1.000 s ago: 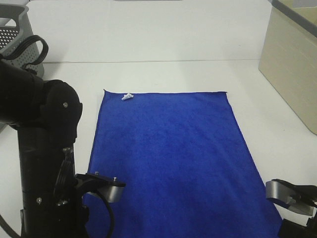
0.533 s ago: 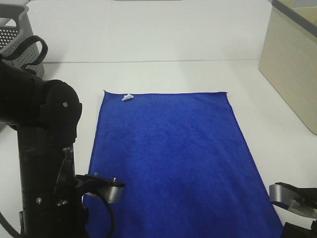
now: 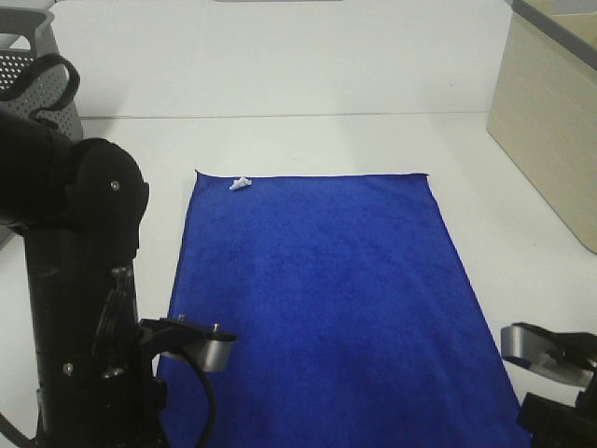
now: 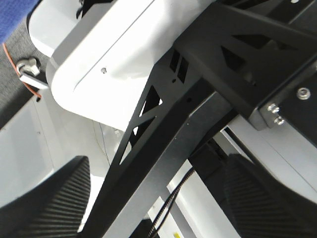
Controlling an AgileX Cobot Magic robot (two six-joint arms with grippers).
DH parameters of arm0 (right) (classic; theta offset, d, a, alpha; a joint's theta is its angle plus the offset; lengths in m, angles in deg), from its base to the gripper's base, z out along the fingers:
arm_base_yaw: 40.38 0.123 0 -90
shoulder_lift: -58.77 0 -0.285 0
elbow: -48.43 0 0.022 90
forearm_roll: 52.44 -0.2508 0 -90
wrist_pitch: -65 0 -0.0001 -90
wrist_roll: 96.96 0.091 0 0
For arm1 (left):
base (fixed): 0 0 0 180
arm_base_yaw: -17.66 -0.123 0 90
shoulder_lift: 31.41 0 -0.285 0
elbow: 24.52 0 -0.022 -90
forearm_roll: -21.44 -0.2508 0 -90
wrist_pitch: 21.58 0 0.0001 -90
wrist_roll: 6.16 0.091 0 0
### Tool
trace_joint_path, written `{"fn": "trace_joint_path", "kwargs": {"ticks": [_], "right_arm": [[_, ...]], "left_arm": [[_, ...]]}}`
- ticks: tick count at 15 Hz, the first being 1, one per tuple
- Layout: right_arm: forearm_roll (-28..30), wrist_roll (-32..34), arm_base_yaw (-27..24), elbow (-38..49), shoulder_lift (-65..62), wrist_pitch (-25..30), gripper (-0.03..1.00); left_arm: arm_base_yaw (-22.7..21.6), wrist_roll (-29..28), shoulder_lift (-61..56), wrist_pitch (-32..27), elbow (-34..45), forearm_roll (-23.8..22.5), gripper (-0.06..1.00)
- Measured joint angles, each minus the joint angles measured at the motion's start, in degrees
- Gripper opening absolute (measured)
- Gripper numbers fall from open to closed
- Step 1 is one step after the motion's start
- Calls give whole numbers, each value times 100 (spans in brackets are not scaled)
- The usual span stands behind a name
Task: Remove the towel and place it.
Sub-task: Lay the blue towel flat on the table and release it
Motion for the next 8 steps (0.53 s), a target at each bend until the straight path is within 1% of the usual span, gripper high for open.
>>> {"fn": "trace_joint_path", "kwargs": {"ticks": [2, 5, 6, 8], "right_arm": [[11, -34, 0, -458, 0, 0, 64], [29, -229, 0, -1547, 6, 17, 64], [29, -269, 0, -1942, 6, 23, 64], [34, -321, 0, -2802, 11, -132, 64]], "left_arm": [[0, -52, -189, -6, -252, -115, 71], [-63, -327, -235, -17, -859, -630, 71], [-172, -390, -235, -23, -1106, -762, 71], [-584, -470, -235, -23, -1547, -997, 71]]}}
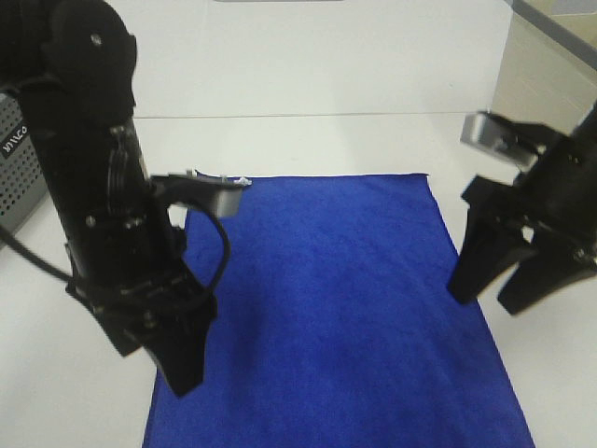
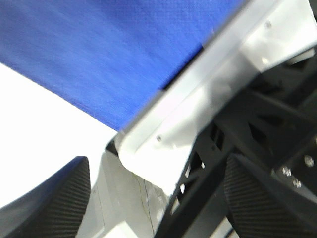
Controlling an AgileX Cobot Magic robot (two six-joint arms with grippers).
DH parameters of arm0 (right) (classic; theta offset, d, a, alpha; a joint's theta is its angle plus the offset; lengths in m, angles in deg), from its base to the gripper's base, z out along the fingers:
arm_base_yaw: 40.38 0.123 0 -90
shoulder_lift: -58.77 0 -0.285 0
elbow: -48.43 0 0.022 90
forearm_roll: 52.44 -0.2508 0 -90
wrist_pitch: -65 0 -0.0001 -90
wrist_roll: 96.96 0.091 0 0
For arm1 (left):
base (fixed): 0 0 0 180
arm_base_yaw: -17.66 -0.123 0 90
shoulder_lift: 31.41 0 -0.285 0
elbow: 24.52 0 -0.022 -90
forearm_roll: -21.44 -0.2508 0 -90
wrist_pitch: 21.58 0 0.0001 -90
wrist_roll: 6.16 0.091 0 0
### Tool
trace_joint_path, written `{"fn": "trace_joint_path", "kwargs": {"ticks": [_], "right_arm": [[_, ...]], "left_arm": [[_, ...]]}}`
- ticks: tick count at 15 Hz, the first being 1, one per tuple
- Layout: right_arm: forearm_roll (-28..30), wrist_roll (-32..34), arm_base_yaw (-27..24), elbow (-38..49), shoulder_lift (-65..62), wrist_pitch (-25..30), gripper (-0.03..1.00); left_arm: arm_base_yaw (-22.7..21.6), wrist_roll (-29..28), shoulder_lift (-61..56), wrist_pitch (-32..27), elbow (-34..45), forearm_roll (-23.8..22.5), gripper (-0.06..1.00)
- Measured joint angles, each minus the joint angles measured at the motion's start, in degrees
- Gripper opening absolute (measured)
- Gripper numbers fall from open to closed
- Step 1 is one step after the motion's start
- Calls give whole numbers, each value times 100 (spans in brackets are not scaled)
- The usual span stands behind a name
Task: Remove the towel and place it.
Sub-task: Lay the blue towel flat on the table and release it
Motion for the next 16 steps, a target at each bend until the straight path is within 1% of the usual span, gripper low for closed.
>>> {"fn": "trace_joint_path", "kwargs": {"ticks": [1, 3, 5, 6, 7, 8, 10, 11, 13, 14, 16], "right_arm": [[0, 0, -11, -384, 11, -126, 64], [6, -6, -34, -1220, 178, -120, 64], [189, 6, -46, -2000, 602, -103, 64], [332, 86, -46, -2355, 837, -103, 64], [458, 229, -63, -2704, 1112, -103, 64], [487, 332, -132, -2997, 1398, -86, 64], [498, 401, -246, -3380, 1799, -80, 64], [556, 401, -309, -3718, 2183, -86, 64], [745, 401, -315, -4188, 2653, -109, 64], [831, 413, -315, -4343, 2836, -183, 65], [1020, 481, -315, -4498, 3060, -579, 69]], "left_arm": [[-275, -6, 0, 0, -235, -46, 71], [-951, -6, 0, 132, -665, -74, 71], [-1707, -46, 34, 372, -1014, 0, 71], [-2040, -40, 115, 401, -1232, 92, 71], [-2326, -23, 275, 401, -1461, 138, 71], [-2504, 52, 476, 401, -1656, 183, 71], [-2630, 183, 859, 413, -1965, 223, 71], [-2653, 321, 1249, 561, -2315, 229, 71], [-2653, 458, 1793, 928, -2710, 275, 71], [-2653, 470, 2040, 1060, -2888, 281, 71], [-2653, 470, 2492, 1232, -3214, 264, 71]]}}
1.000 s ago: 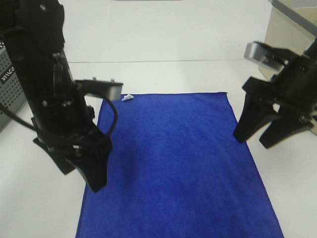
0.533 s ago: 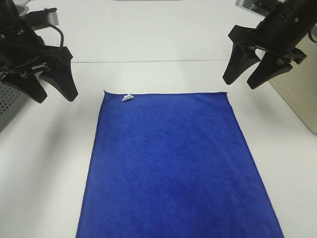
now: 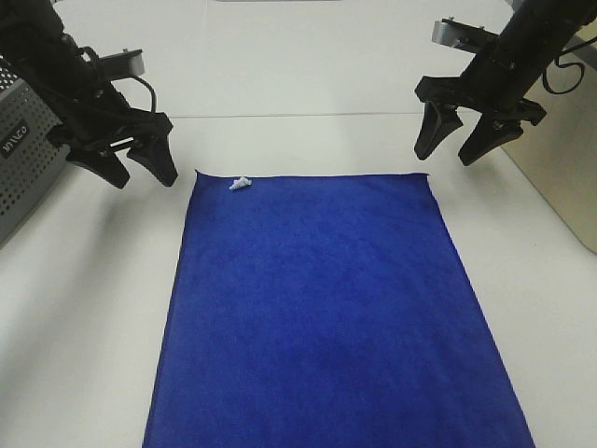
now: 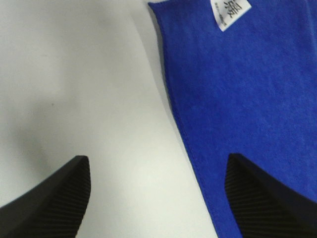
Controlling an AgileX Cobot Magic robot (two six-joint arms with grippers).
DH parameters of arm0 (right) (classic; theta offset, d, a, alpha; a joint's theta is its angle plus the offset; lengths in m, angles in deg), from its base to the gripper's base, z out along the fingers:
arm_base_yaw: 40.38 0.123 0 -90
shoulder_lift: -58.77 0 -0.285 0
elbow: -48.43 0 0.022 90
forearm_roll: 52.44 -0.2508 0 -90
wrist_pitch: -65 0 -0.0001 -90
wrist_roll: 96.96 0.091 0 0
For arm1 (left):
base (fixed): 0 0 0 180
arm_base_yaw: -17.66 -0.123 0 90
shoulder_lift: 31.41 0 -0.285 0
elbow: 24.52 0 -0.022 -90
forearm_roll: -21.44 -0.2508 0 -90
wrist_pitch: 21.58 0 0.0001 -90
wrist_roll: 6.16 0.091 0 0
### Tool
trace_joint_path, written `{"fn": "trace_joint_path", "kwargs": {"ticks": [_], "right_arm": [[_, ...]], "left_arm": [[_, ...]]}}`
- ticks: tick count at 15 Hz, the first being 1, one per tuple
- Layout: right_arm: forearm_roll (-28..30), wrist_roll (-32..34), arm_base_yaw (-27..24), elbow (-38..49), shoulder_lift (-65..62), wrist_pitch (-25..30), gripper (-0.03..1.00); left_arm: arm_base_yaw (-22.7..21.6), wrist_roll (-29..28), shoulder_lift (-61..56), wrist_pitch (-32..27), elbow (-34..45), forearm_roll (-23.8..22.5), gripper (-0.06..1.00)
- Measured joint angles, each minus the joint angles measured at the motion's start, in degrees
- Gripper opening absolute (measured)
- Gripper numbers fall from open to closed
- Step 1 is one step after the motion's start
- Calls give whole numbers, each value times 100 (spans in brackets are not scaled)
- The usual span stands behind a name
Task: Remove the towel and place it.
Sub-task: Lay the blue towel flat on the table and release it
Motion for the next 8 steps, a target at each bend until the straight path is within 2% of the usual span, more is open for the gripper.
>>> {"fn": "trace_joint_path", "kwargs": {"ticks": [2, 4, 8], "right_arm": [[223, 74, 0, -6, 57, -567, 70], [430, 86, 0, -11, 80, -911, 71], [642, 86, 0, -17, 424, -1197, 71]], "left_arm": [[6, 0, 355, 34, -407, -23, 71], [63, -46, 642, 40, -871, -69, 71], [384, -521, 1123, 57, -1495, -693, 71]]}}
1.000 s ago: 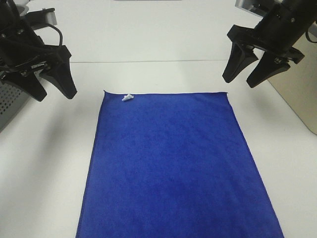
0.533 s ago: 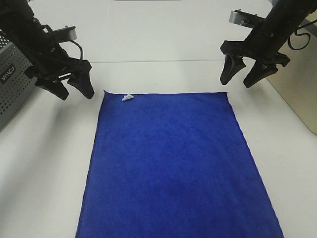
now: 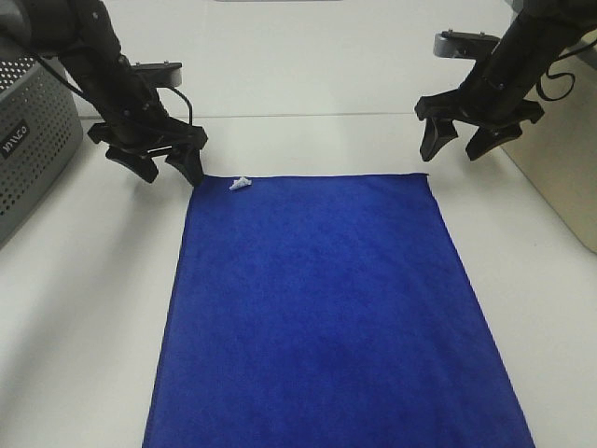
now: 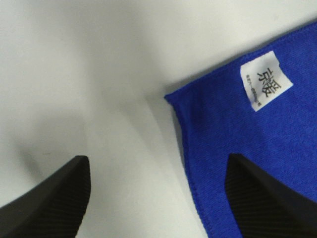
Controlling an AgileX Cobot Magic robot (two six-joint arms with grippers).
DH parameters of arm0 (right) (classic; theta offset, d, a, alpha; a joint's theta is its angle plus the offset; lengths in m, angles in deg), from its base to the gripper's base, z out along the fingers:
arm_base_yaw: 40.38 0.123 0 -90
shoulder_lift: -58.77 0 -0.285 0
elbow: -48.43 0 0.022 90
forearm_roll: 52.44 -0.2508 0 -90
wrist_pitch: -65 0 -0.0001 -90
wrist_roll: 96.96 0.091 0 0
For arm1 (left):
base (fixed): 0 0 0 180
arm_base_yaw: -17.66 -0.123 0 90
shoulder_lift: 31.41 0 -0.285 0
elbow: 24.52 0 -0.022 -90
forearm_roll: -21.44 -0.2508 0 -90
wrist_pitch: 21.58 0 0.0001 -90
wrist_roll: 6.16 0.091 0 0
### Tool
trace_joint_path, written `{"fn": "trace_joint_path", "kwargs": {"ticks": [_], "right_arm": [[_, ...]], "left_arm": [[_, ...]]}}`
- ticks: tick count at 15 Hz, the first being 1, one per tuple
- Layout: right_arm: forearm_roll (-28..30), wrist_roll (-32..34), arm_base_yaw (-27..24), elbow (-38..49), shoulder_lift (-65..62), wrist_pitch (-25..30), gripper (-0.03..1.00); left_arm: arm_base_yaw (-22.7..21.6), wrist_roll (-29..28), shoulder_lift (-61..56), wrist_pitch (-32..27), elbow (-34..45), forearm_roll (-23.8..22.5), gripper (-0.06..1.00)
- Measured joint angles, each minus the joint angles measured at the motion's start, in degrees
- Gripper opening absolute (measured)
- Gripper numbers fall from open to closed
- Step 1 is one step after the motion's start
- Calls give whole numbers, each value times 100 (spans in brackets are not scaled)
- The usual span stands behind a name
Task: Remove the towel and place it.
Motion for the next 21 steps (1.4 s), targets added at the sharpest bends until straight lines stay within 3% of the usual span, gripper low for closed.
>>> {"fn": "trace_joint_path", "kwargs": {"ticks": [4, 17, 21], "right_arm": [[57, 0, 0, -138, 384, -327, 71], [-52, 292, 6, -264, 756, -97, 71], [-160, 292, 286, -286, 796, -103, 71]], "left_arm": [[57, -286, 281, 103, -80, -23, 71], [63, -298, 338, 155, -120, 80, 71], [401, -269, 493, 327, -327, 298, 71]]}}
